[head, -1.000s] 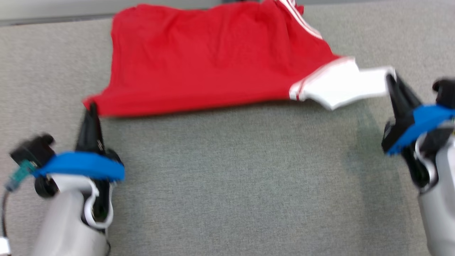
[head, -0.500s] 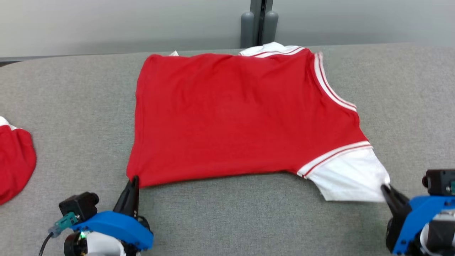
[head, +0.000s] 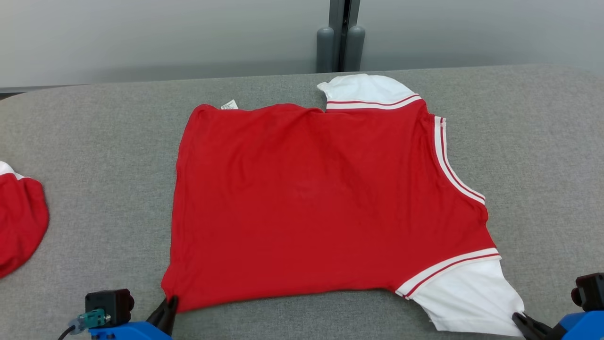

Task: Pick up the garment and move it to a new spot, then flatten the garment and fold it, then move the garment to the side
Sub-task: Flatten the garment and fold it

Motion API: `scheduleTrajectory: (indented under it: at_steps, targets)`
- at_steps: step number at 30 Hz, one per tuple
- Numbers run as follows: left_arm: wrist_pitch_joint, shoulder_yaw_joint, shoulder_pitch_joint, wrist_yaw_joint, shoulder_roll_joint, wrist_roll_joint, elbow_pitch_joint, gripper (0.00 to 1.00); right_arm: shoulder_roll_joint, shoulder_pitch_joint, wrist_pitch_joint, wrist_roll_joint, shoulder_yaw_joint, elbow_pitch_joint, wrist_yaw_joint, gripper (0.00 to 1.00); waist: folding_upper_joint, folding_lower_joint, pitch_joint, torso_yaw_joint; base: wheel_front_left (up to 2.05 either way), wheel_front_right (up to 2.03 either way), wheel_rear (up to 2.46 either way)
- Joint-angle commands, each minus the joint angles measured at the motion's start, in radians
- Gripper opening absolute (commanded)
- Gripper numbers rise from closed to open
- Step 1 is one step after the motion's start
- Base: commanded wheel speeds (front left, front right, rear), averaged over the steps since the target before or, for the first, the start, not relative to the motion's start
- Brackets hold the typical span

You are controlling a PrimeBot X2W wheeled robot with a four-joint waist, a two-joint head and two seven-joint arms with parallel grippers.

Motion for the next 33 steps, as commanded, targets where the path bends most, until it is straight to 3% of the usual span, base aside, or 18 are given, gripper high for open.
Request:
scheduleTrajectory:
  at_steps: [1, 9, 18, 21, 27, 33]
  targets:
    - [0.03, -0.007, 0.022, 0.013, 0.015, -0.003, -0.029, 0.0, 0.0, 0.015, 0.003, 0.013, -0.007, -0.01, 0.0, 0.0, 0.0, 0.0001, 0.001, -0.003, 0.0, 0.0, 0.0]
    - [0.144, -0.019, 0.048, 0.036, 0.054, -0.023, -0.166, 0.0, 0.0, -0.018, -0.05, 0.013, 0.012, -0.034, 0.0, 0.0, 0.0, 0.0001, 0.01, -0.002, 0.0, 0.0, 0.0]
    - [0.334, -0.046, -0.105, -0.08, 0.105, -0.144, -0.198, 0.0, -0.05, -0.175, -0.091, 0.004, 0.077, -0.021, 0.0, 0.0, 0.0, 0.0001, 0.035, 0.006, 0.0, 0.0, 0.0]
    - [0.403, -0.022, -0.159, -0.094, 0.129, -0.2, -0.182, 0.0, -0.082, -0.251, -0.101, 0.013, 0.099, 0.007, 0.0, 0.0, 0.0, 0.0001, 0.044, -0.001, 0.0, 0.0, 0.0]
    - [0.467, 0.04, -0.24, -0.084, 0.119, -0.311, -0.133, 0.0, -0.134, -0.382, -0.141, 0.046, 0.136, 0.088, 0.0, 0.0, 0.0, 0.0001, 0.053, -0.011, 0.0, 0.0, 0.0]
    - [0.45, 0.071, -0.278, -0.076, 0.098, -0.343, -0.09, 0.0, -0.156, -0.475, -0.186, 0.075, 0.163, 0.164, 0.0, 0.0, 0.0, 0.0001, 0.067, -0.02, 0.0, 0.0, 0.0]
